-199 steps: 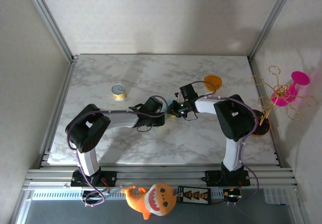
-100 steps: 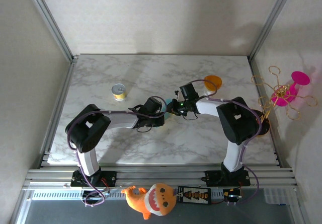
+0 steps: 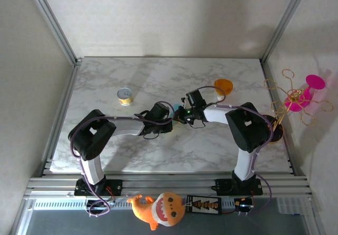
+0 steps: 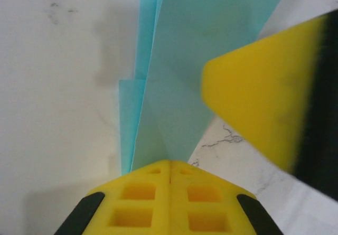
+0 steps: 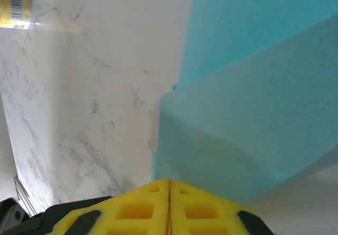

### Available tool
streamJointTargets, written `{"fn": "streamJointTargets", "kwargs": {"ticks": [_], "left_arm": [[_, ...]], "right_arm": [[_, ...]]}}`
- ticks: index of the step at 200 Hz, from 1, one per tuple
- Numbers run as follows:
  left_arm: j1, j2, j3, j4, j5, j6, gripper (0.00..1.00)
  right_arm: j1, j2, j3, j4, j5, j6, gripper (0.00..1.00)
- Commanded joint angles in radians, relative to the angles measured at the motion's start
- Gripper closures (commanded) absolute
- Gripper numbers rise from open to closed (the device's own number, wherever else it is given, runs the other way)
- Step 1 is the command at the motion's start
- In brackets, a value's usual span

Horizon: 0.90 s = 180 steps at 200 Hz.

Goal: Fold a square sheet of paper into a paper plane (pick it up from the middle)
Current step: Fold the wing for the fifth time at the center of the table.

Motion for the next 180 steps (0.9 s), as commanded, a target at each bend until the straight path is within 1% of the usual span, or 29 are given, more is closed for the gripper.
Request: {"fn": "streamJointTargets", "kwargs": {"ticks": [1, 30, 57, 75, 117, 180], "left_arm": [[0.011, -0.007, -0.03, -0.026, -0.002, -0.013, 1.0], [0.012, -0.039, -0.03, -0.036, 0.012, -0.016, 1.0], [0.012, -0.107, -0.027, -0.058, 0.022, -0.018, 0.91], [0.014, -0.141, -0.03, -0.061, 0.028, -0.026, 0.89], [0.014, -0.118, -0.051, -0.039, 0.076, -0.046, 0.9], [0.02, -0.109, -0.09, -0.055, 0.087, -0.054, 0.93]], "right_arm": [[0.011, 0.041, 0.031, 0.008, 0.002, 0.018, 0.91], [0.01, 0.074, 0.044, -0.03, 0.042, 0.016, 0.91], [0.01, 0.091, 0.043, -0.065, 0.071, 0.0, 0.91], [0.01, 0.094, 0.041, -0.08, 0.082, -0.009, 0.91], [0.01, 0.099, 0.043, -0.099, 0.092, -0.02, 0.91], [0.01, 0.106, 0.054, -0.126, 0.102, -0.033, 0.91]]}}
